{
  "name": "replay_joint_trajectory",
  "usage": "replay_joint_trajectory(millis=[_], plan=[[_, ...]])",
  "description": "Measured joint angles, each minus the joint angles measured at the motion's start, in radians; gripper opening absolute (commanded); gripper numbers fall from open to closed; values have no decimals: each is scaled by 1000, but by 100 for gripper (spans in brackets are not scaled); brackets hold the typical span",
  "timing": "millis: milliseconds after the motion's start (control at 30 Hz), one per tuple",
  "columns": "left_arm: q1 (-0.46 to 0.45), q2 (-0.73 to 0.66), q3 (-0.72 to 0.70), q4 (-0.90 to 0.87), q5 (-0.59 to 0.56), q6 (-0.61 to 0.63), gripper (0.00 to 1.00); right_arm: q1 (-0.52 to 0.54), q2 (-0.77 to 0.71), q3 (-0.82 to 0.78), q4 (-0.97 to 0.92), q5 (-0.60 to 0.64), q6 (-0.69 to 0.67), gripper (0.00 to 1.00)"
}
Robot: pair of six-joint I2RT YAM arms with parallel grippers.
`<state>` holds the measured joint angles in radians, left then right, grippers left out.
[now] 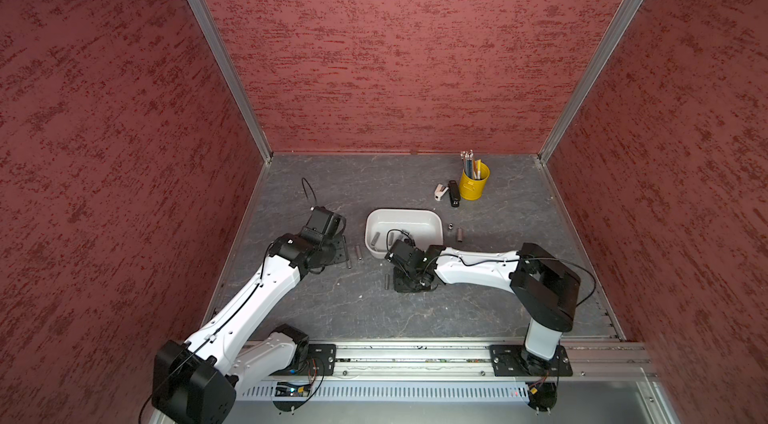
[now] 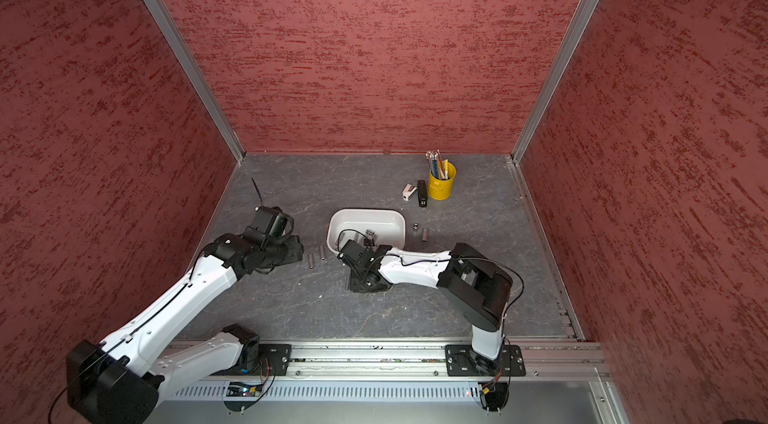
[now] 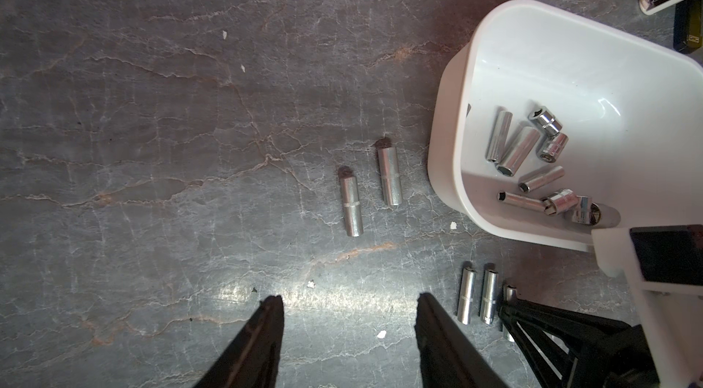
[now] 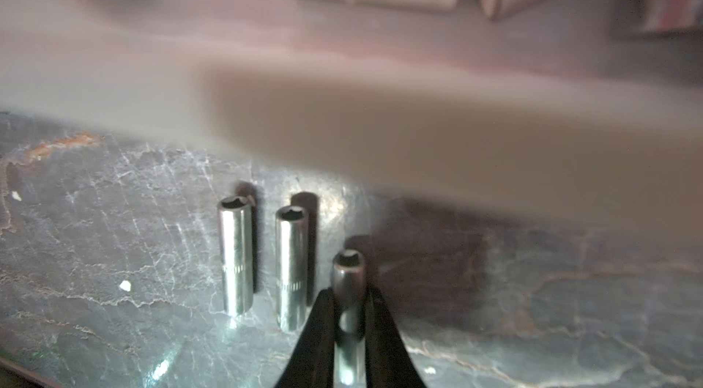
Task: Take out the socket from the storage box
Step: Place the socket head at the center of the board.
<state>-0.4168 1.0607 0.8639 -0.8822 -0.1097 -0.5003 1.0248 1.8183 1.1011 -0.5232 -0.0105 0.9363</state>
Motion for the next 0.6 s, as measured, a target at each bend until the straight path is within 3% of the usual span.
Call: replay_joint_trajectory(millis=[600], plan=[[-1,1,0,0,0,0,58,-1,-2,-1,14,-1,2,30]])
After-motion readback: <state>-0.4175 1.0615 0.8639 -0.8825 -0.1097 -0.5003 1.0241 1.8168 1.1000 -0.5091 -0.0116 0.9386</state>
